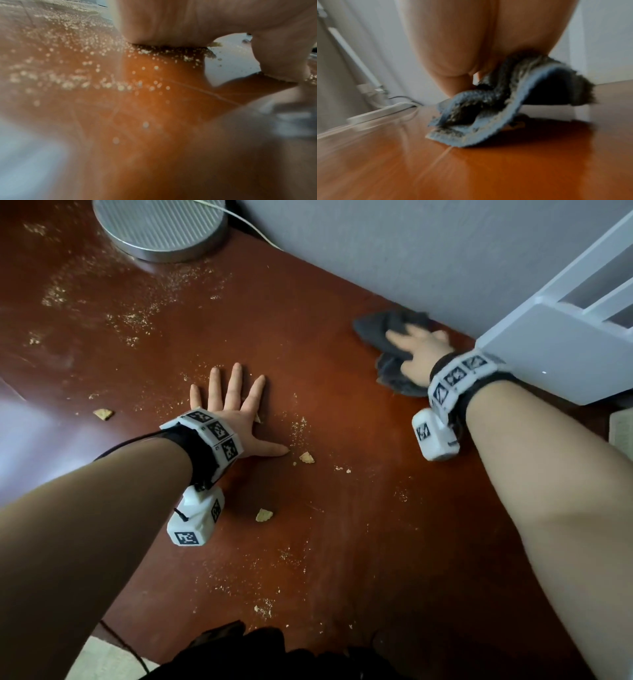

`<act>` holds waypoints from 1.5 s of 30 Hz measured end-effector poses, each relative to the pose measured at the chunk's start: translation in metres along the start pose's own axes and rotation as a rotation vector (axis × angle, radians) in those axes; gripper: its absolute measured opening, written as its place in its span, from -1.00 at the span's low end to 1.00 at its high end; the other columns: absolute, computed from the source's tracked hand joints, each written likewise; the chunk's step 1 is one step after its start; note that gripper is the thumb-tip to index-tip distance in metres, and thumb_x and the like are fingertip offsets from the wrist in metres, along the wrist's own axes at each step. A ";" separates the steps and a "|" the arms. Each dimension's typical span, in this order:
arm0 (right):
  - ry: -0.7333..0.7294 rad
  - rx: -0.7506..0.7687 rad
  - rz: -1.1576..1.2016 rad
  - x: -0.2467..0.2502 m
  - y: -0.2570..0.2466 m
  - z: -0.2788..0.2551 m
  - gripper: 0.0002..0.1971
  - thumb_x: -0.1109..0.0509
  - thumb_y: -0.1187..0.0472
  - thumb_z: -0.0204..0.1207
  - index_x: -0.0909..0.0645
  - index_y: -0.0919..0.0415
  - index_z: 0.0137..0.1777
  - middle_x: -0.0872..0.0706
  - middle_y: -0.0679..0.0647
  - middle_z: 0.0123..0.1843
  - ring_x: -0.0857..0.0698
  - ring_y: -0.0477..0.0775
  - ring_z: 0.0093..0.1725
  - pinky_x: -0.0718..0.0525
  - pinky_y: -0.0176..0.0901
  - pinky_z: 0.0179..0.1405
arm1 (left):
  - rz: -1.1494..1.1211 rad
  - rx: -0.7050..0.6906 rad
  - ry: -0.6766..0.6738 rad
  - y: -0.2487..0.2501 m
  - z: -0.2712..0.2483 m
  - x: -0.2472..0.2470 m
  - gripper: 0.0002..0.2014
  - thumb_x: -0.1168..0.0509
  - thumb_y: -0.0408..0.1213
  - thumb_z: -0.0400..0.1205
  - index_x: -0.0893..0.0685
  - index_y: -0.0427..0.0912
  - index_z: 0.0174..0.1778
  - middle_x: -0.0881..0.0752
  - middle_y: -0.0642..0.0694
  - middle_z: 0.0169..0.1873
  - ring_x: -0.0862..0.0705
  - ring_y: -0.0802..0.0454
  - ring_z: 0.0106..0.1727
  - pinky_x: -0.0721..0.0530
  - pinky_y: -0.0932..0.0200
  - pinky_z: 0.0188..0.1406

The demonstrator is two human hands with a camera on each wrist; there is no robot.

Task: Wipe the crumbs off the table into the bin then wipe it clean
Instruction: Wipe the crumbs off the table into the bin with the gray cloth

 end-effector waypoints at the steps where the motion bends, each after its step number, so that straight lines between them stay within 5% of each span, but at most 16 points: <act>1: -0.023 0.078 0.045 -0.006 -0.004 -0.015 -0.32 -0.14 0.35 0.53 -0.19 -0.24 0.58 -0.08 0.02 0.67 -0.18 0.24 0.58 -0.14 -0.07 0.56 | 0.002 0.001 -0.002 0.000 0.000 0.001 0.23 -0.16 0.59 0.22 0.51 0.18 0.52 0.56 -0.02 0.52 0.50 -0.17 0.56 0.35 -0.29 0.53; 5: -0.303 0.436 0.057 -0.016 -0.020 -0.093 -0.35 -0.12 0.48 0.51 -0.37 -0.15 0.51 -0.22 -0.11 0.64 -0.21 0.02 0.56 -0.02 -0.36 0.49 | 0.008 0.004 -0.012 0.001 -0.002 0.003 0.22 -0.17 0.58 0.23 0.51 0.18 0.53 0.57 -0.03 0.52 0.50 -0.18 0.56 0.34 -0.29 0.53; 7: -0.302 0.465 0.124 -0.009 -0.014 -0.111 -0.39 -0.13 0.53 0.50 -0.46 -0.03 0.46 -0.34 -0.07 0.59 -0.27 -0.03 0.56 0.01 -0.55 0.36 | 0.014 0.003 -0.018 0.001 -0.002 0.004 0.22 -0.16 0.58 0.23 0.51 0.18 0.52 0.58 -0.02 0.52 0.50 -0.18 0.56 0.34 -0.29 0.54; 11: 0.099 0.037 0.255 -0.005 0.018 -0.094 -0.38 -0.11 0.50 0.53 -0.36 -0.01 0.54 -0.25 0.07 0.61 -0.26 0.19 0.56 -0.13 -0.24 0.54 | 0.024 0.003 -0.007 0.001 -0.004 0.003 0.22 -0.15 0.59 0.22 0.50 0.18 0.53 0.56 -0.02 0.53 0.48 -0.19 0.57 0.31 -0.30 0.55; 14: 0.074 -0.205 0.159 -0.030 0.016 -0.092 -0.38 -0.08 0.40 0.58 -0.20 -0.11 0.59 -0.07 0.00 0.66 -0.20 0.27 0.51 -0.19 -0.06 0.53 | 0.029 -0.006 0.006 0.001 -0.005 0.002 0.21 -0.16 0.58 0.23 0.48 0.17 0.55 0.54 -0.02 0.54 0.47 -0.19 0.58 0.30 -0.30 0.54; 22: -0.158 0.263 0.219 -0.075 -0.016 -0.177 -0.30 -0.03 0.54 0.52 -0.28 -0.11 0.56 -0.12 -0.06 0.64 -0.15 0.15 0.55 -0.07 -0.13 0.56 | -0.016 -0.092 0.053 -0.012 -0.029 -0.016 0.00 -0.13 0.44 0.44 0.36 0.19 0.59 0.45 0.02 0.58 0.41 -0.05 0.61 0.32 -0.15 0.58; 24: -0.008 0.151 0.363 -0.067 -0.005 -0.189 -0.33 -0.03 0.55 0.52 -0.33 -0.07 0.54 -0.20 0.02 0.60 -0.20 0.17 0.54 -0.11 -0.12 0.58 | -0.001 -0.110 0.065 -0.020 -0.044 -0.032 -0.04 -0.08 0.42 0.48 0.36 0.16 0.60 0.44 0.03 0.59 0.41 -0.02 0.61 0.33 -0.11 0.58; 27: 0.267 -0.315 0.466 -0.065 0.029 -0.200 -0.41 -0.05 0.46 0.59 -0.30 -0.04 0.56 -0.17 0.09 0.61 -0.26 0.26 0.50 -0.25 -0.03 0.54 | 0.037 -0.110 0.088 -0.030 -0.067 -0.057 -0.04 -0.05 0.42 0.50 0.38 0.11 0.60 0.44 0.01 0.59 0.41 -0.02 0.61 0.33 -0.09 0.59; 30: 0.108 -0.608 0.281 -0.092 0.038 -0.218 -0.42 -0.08 0.30 0.63 -0.15 -0.11 0.61 -0.05 0.08 0.64 -0.22 0.33 0.48 -0.23 0.13 0.53 | 0.049 -0.103 0.089 -0.038 -0.091 -0.083 -0.05 -0.04 0.41 0.51 0.40 0.12 0.59 0.45 -0.01 0.59 0.41 -0.04 0.61 0.35 -0.11 0.58; 38: -0.029 -0.005 0.325 -0.133 -0.061 -0.269 -0.32 0.03 0.51 0.55 -0.24 -0.13 0.57 -0.09 0.00 0.63 -0.18 0.20 0.49 -0.13 -0.14 0.53 | 0.059 -0.066 0.128 -0.044 -0.142 -0.136 -0.11 0.04 0.43 0.51 0.36 0.15 0.60 0.40 -0.01 0.60 0.38 -0.08 0.62 0.30 -0.16 0.59; 43: 0.364 -0.293 0.567 -0.121 -0.018 -0.277 -0.45 -0.07 0.41 0.59 -0.34 0.02 0.55 -0.23 0.17 0.56 -0.31 0.29 0.46 -0.21 -0.13 0.48 | 0.093 -0.054 0.150 -0.043 -0.157 -0.152 -0.14 0.12 0.45 0.50 0.36 0.17 0.60 0.39 -0.01 0.61 0.37 -0.11 0.62 0.29 -0.19 0.59; 45: 0.293 -0.523 0.415 -0.126 0.010 -0.284 -0.43 -0.12 0.33 0.60 -0.21 -0.02 0.60 -0.15 0.16 0.60 -0.25 0.34 0.48 -0.22 0.05 0.54 | 0.091 -0.051 0.146 -0.043 -0.157 -0.151 -0.13 0.11 0.46 0.50 0.36 0.17 0.59 0.40 0.00 0.60 0.38 -0.11 0.62 0.30 -0.20 0.58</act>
Point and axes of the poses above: each hand's wrist, its own z-axis towards the middle knuckle, its own x-axis out of the back of the hand, y = z × x, the point moved 1 cm from there along z, towards the middle knuckle
